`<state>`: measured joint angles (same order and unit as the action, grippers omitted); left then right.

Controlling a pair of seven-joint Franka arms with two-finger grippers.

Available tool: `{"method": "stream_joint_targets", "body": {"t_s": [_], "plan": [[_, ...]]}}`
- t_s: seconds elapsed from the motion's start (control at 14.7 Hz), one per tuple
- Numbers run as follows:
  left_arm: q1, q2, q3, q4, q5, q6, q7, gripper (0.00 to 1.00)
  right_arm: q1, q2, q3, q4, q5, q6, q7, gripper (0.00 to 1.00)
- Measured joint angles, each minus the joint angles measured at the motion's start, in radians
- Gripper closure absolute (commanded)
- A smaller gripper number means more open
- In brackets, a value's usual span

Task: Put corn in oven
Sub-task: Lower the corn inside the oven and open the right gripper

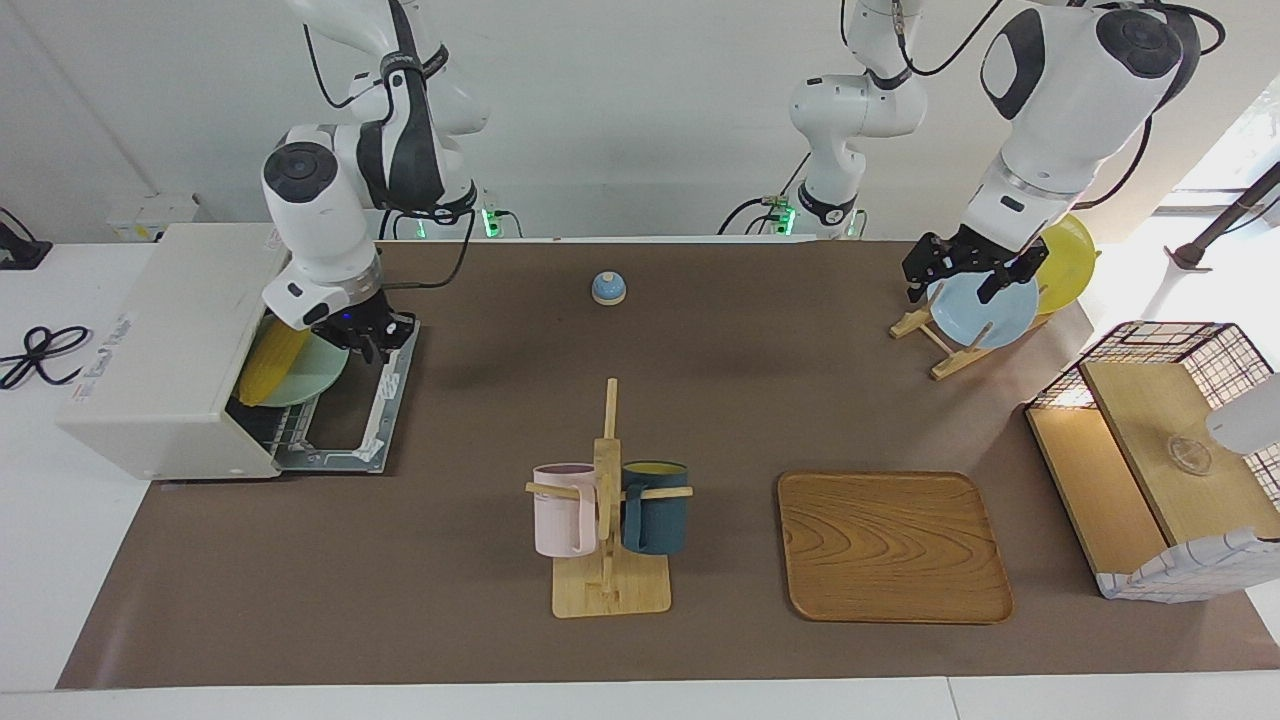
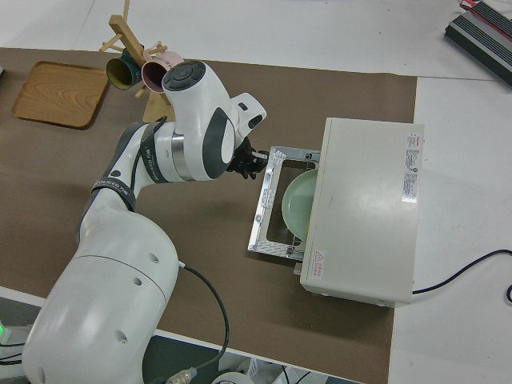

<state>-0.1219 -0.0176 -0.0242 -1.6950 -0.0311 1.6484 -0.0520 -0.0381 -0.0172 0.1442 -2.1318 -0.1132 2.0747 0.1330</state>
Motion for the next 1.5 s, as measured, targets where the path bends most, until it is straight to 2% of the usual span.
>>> {"method": "stream_joint_targets", "body": {"t_s": [0.2,0.54,1.5], "plan": [[0.000,0.000,0.000,0.000,0.000,0.000,0.000,0.00,0.047,0.062,0.002,-0.059,0.000,0.131,0.082,1.00],[0.000,0.000,0.000,0.000,0.000,0.000,0.000,0.00,0.019,0.093,-0.007,-0.124,0.000,0.223,0.085,1.00],[0.000,0.000,0.000,0.000,0.000,0.000,0.000,0.00,-0.029,0.120,-0.008,-0.172,0.000,0.258,0.078,1.00]]}}
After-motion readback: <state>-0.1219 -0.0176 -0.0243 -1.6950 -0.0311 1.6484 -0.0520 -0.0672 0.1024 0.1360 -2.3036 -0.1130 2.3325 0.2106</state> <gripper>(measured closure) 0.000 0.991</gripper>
